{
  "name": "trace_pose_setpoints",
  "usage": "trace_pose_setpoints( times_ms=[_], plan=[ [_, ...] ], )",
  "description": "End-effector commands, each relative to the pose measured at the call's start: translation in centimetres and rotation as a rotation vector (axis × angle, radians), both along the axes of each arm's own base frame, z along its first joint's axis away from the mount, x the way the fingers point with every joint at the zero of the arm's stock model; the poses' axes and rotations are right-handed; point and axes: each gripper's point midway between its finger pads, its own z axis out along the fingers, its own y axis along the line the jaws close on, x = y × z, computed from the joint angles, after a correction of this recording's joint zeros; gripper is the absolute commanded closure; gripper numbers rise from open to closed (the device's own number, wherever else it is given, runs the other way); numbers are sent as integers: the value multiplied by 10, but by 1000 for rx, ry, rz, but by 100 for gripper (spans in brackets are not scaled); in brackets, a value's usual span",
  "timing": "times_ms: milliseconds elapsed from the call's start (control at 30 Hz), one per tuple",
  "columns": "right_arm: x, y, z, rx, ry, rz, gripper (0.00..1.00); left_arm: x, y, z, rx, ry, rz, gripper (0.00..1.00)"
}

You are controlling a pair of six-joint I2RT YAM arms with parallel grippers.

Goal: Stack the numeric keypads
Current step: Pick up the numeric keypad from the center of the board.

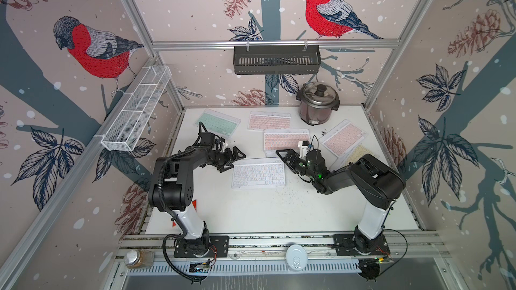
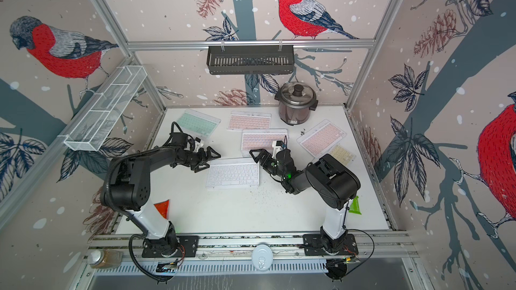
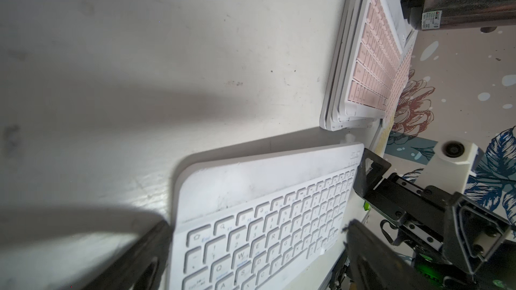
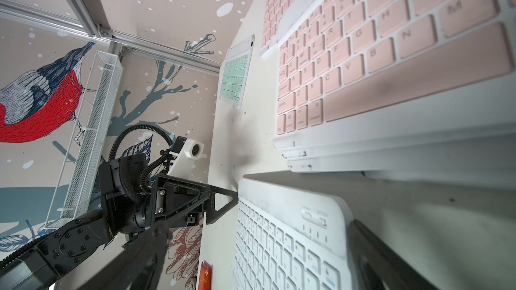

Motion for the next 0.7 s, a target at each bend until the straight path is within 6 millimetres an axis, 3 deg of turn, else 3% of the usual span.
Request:
trace_pose_setpoints(
  times_ms=[0,667],
  plan=[
    [-19,18,23,57,-39,121,0,-45,4,-32,84,228,16,2],
    [-9,32,51,27,-96,134,0,-34,-21,-6,-28,140,51,2]
  ],
)
